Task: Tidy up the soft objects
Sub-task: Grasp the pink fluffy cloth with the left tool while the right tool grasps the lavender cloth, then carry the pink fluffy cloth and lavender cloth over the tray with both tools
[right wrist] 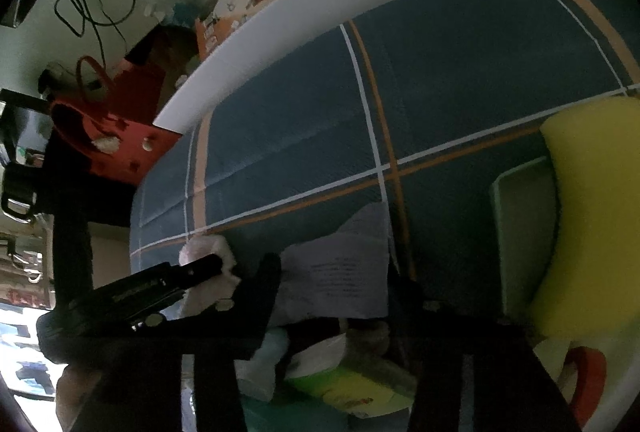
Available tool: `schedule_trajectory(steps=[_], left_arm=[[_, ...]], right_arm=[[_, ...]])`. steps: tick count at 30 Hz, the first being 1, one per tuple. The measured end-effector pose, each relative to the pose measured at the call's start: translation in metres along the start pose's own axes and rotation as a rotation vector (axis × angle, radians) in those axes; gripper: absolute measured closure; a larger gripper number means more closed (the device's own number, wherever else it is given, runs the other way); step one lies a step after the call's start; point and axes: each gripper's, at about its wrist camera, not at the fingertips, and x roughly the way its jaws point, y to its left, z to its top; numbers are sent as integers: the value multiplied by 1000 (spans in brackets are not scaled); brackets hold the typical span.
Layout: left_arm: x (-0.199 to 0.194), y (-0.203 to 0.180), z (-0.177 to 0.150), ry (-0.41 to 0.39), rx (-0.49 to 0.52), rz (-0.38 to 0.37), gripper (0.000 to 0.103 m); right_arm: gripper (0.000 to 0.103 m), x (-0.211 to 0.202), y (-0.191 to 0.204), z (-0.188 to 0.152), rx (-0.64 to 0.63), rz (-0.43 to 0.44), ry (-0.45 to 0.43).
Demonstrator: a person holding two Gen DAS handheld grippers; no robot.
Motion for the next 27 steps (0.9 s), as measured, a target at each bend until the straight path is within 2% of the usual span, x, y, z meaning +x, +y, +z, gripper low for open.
schedule_trajectory(steps=[1,4,12,18,22,27], left_arm=[[-2,2,0,-7,-7,-13,79],[-9,4,-2,-32,-10,-45,89],[-46,9,-15,-156,-23,-111,92],[-89,18,-38,-355,-25,-147,93],[-109,17,-53,-485,-9,-141,93],[-133,21,-67,-603,-20,-158,93]], right_arm=[[71,-3,0,0,4,9,-6],[76,-9,1,-2,-1,15,-23],[83,-37,-2,-12,4,43,-119],[86,-72,-7,-32,12,84,-259],[87,-95,-8,-44,2,84,-340],[87,-127,-13,-56,-3,84,-434]])
